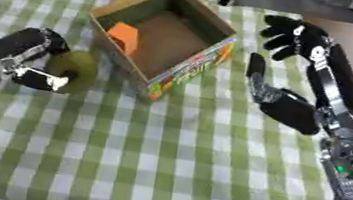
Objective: Pick up objects on the table and place them in the box.
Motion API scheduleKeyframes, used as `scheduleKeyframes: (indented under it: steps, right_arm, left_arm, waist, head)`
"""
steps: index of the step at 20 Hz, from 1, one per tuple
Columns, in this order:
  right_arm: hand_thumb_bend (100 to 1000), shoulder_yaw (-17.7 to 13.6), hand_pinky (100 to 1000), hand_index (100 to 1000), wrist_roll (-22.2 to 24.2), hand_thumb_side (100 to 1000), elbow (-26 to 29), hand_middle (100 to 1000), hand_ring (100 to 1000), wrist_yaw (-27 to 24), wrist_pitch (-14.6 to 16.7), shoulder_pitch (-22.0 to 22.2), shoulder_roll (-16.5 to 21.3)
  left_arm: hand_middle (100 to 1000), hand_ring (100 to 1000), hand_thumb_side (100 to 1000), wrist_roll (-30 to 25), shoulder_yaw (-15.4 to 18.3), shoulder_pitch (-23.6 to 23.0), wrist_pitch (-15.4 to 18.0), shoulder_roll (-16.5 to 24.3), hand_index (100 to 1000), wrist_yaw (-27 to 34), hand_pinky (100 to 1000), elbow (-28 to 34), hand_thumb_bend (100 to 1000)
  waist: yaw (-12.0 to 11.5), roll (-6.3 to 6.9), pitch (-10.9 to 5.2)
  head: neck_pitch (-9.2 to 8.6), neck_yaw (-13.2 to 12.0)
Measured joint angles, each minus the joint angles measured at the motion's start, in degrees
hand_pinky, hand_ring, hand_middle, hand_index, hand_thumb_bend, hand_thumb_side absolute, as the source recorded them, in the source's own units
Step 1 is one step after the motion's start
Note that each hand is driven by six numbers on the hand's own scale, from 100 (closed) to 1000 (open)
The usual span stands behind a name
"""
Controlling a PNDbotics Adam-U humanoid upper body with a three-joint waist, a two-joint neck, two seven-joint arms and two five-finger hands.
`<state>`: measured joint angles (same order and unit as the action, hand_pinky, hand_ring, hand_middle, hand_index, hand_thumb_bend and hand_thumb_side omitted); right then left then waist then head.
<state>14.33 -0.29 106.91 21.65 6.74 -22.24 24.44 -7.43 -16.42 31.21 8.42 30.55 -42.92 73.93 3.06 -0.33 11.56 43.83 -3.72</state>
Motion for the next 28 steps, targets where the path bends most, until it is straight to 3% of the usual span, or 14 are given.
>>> scheduleKeyframes:
  steps: [8,16,22,28]
  right_arm:
    - [100,0.0,585,860,0.0,380,-0.1,689,666,0.0,0.0,0.0,0.0]
    - [100,0.2,585,860,0.1,380,-0.3,689,666,0.0,0.0,0.1,0.0]
    - [100,0.6,584,860,0.5,380,-0.3,688,666,-0.1,0.0,0.1,0.0]
    - [100,1.3,583,859,1.1,379,-0.3,688,665,-0.5,0.2,0.0,-0.6]
  left_arm:
    - [379,461,207,3.2,1.5,0.5,-0.4,0.9,491,2.6,599,6.4,100]
    - [390,469,210,2.2,2.7,10.1,-3.5,2.0,502,8.6,602,15.3,100]
    - [405,479,229,-0.7,1.4,19.3,-4.0,-3.1,516,6.4,612,10.1,111]
    - [441,508,252,-2.1,1.4,24.4,-4.4,-10.9,551,0.7,625,0.6,150]
  waist:
    - [-0.2,0.0,0.0]
    - [-0.2,0.03,-0.44]
    - [0.4,-0.17,-0.62]
    - [1.1,-0.13,-0.66]
  head:
    - [0.0,0.0]
    - [0.0,-0.2]
    - [0.0,-1.0]
    - [0.0,-2.2]
